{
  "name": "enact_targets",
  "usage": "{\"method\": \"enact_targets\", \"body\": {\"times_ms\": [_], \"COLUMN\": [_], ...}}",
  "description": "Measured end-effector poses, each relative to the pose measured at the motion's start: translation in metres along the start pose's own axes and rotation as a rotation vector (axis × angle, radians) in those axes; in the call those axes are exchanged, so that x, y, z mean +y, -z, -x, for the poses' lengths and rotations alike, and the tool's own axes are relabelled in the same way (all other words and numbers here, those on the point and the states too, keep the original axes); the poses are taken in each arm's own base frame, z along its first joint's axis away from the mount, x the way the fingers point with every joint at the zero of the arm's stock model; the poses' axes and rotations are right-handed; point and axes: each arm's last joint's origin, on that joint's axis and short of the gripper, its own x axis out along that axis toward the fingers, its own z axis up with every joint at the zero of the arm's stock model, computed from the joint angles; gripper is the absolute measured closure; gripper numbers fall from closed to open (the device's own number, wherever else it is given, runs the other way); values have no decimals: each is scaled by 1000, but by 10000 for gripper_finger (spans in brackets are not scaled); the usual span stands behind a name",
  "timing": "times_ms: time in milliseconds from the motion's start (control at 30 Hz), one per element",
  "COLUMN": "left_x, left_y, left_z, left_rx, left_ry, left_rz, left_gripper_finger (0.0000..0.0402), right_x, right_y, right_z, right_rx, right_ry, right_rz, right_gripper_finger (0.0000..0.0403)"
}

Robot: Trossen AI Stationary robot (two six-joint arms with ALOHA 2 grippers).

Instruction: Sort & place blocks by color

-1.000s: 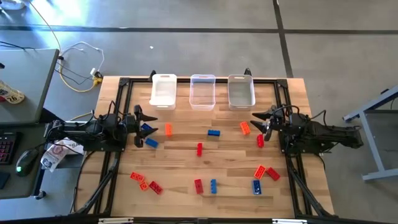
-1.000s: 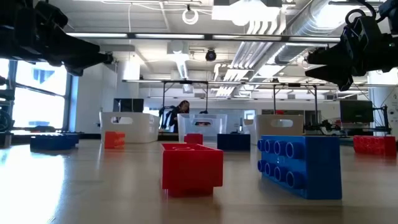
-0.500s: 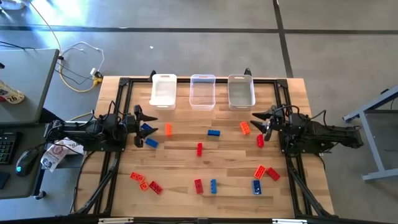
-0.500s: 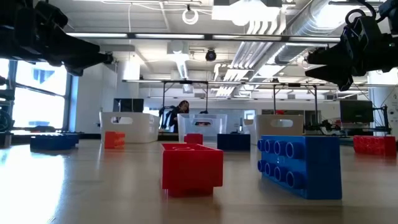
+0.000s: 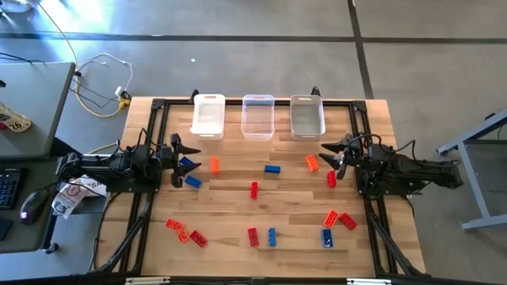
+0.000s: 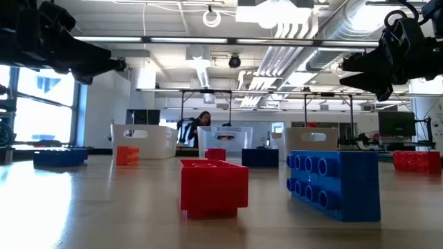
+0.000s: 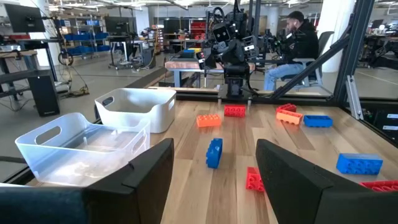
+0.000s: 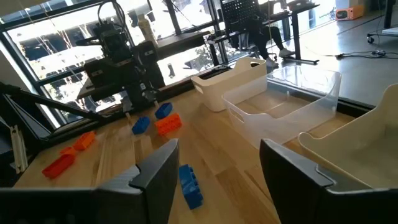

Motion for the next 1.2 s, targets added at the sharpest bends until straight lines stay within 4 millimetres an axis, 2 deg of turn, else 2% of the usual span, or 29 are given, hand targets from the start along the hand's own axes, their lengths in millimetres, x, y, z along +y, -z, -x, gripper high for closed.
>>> {"method": "enact_targets", "body": {"times_ms": [1200], "left_x": [0], "left_y": [-1], "left_z": [0], "left_rx": [-7], "left_ry": [-5], "left_rz": [10], "left_gripper_finger": [186], "right_x": [1], "right_y": [-2], "right_z": [0], "right_rx": [-22], "right_ry": [-5], "right_rz": [12], "right_gripper_finger": [192]}}
